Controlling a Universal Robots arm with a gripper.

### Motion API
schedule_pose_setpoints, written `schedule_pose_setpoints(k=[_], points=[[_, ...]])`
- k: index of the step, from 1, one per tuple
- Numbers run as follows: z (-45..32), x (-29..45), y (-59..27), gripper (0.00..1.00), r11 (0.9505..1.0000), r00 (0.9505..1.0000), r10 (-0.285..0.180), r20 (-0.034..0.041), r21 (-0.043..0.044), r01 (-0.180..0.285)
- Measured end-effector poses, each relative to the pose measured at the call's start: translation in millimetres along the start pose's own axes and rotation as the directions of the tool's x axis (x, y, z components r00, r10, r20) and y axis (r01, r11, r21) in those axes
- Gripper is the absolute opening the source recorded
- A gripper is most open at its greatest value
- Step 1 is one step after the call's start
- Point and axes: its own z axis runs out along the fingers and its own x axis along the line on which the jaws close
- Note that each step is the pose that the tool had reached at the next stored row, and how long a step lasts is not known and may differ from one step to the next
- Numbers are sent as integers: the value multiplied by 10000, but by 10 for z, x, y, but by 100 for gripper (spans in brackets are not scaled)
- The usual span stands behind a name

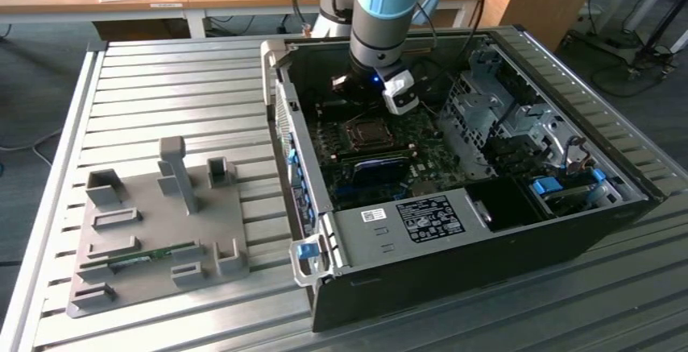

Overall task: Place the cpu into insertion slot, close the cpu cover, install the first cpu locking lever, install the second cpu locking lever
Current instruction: 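Install the first cpu locking lever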

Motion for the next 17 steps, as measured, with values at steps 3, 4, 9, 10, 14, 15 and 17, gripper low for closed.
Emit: schedule_pose_setpoints(k=[3,4,9,10,14,15,17], points=[[5,-9,0,11,10000,10000,0,0,0,0],[7,-13,0,11,10000,10000,1,1,0,-1],[19,-37,1,11,10000,10000,0,0,0,0],[21,-40,1,11,10000,10000,0,0,0,0],[28,-47,1,11,10000,10000,1,2,-2,-1],[29,-47,2,11,10000,10000,1,1,-4,-1],[32,-46,4,11,10000,10000,1,0,-10,-1]])
